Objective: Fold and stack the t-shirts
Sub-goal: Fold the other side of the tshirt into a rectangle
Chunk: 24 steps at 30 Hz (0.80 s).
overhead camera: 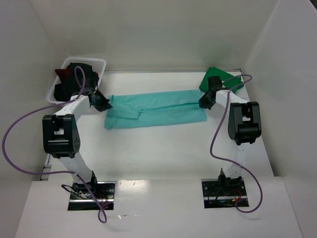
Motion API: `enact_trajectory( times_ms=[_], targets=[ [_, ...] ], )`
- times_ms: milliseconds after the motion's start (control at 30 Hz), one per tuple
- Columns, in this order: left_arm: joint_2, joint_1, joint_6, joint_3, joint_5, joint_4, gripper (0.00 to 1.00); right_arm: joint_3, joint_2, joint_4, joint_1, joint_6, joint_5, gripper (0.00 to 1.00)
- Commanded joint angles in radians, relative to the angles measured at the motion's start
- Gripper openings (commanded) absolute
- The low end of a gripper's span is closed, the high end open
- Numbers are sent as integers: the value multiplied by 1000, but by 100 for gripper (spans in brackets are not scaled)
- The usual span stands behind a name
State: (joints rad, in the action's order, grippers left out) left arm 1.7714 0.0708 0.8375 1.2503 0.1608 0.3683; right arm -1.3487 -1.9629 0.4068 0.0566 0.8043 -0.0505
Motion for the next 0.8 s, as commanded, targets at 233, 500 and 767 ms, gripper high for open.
enact_trajectory(
  times_ms=[233,500,767],
  targets=[
    [-29,11,-35,31,-14,-37,0,-56,27,-51,-15,-19,-23,0],
    [-59,32,-35,21,-4,-37,0,-67,48,-60,-15,-19,-32,0],
    [-30,32,-35,31,16,-66,0,-86,19,-80,-15,-19,-32,0]
  ],
)
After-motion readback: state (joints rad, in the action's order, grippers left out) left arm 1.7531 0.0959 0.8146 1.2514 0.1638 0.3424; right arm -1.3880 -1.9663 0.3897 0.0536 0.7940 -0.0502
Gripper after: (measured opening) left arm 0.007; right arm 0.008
